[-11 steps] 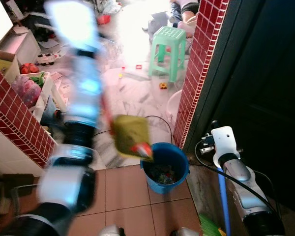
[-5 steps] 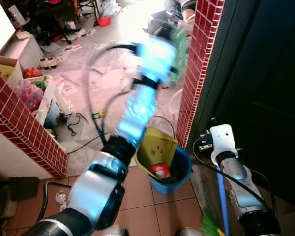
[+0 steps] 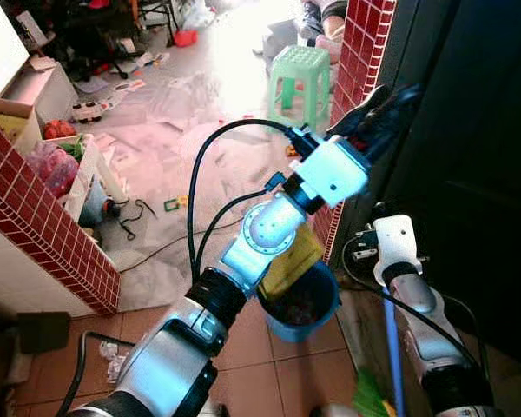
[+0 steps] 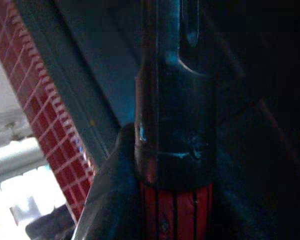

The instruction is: Sweep floor

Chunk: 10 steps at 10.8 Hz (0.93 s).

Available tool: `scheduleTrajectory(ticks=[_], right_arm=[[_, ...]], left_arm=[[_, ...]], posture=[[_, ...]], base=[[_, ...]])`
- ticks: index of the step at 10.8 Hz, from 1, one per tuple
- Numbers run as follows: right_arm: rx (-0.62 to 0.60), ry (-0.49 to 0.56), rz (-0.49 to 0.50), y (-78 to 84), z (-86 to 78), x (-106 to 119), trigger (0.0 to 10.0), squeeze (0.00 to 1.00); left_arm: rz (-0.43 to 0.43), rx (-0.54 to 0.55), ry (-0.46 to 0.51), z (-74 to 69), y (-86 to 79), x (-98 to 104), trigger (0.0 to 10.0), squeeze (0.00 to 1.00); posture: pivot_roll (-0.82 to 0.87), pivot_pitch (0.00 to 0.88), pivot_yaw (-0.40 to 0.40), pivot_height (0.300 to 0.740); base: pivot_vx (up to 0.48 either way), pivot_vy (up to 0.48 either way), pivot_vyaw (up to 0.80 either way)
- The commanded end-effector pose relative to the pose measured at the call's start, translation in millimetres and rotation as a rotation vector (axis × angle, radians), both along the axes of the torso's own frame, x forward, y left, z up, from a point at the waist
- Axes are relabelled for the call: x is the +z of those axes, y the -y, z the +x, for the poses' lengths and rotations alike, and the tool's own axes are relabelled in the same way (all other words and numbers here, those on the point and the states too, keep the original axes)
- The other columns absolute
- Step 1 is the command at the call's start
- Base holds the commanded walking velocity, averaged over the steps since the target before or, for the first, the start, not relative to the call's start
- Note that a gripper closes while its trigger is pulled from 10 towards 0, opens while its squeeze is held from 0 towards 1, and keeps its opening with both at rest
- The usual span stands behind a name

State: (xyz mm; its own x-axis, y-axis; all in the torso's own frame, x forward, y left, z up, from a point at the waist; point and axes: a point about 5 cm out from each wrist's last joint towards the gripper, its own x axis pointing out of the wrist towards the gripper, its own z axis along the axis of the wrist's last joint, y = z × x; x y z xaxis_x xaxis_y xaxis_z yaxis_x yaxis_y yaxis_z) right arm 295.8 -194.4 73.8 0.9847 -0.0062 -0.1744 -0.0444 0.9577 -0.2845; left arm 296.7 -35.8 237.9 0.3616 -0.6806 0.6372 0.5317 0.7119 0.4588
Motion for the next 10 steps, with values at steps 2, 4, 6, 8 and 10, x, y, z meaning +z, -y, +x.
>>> scheduleTrajectory(ticks=[2, 4, 6, 8, 10], right_arm=[[0.026, 0.044, 0.006, -5.6, 7.7, 8.9, 10.0, 0.00], [0.051, 0.040, 0.024, -9.6, 8.0, 7.3, 10.0, 0.00], [0.139, 0.037, 0.066, -23.7, 8.1, 6.7, 10.0, 0.00], [0.244, 0.052, 0.058, -40.1, 6.5, 7.9, 10.0, 0.00], [0.257, 0.049, 0.059, -41.4, 4.2, 6.1, 10.0, 0.00]], left_arm=[[-0.144, 0.013, 0.055, -4.2, -1.4, 33.0, 10.0, 0.00], [-0.248, 0.180, 0.169, 13.6, -38.7, 81.6, 10.0, 0.00], [-0.249, 0.474, 0.220, 40.8, -102.7, 107.4, 10.0, 0.00], [-0.091, 0.759, 0.108, 64.6, -169.1, 61.9, 10.0, 0.00], [-0.059, 0.903, -0.115, 72.7, -200.5, 9.2, 10.0, 0.00]], posture=[[-0.15, 0.000, 0.080, 0.740], [-0.13, 0.000, 0.067, 0.740], [-0.11, 0.000, 0.052, 0.740], [-0.09, 0.000, 0.036, 0.740], [-0.08, 0.000, 0.024, 0.740]], base=[[0.000, 0.000, 0.00], [0.000, 0.000, 0.00], [0.000, 0.000, 0.00], [0.000, 0.000, 0.00], [0.000, 0.000, 0.00]])
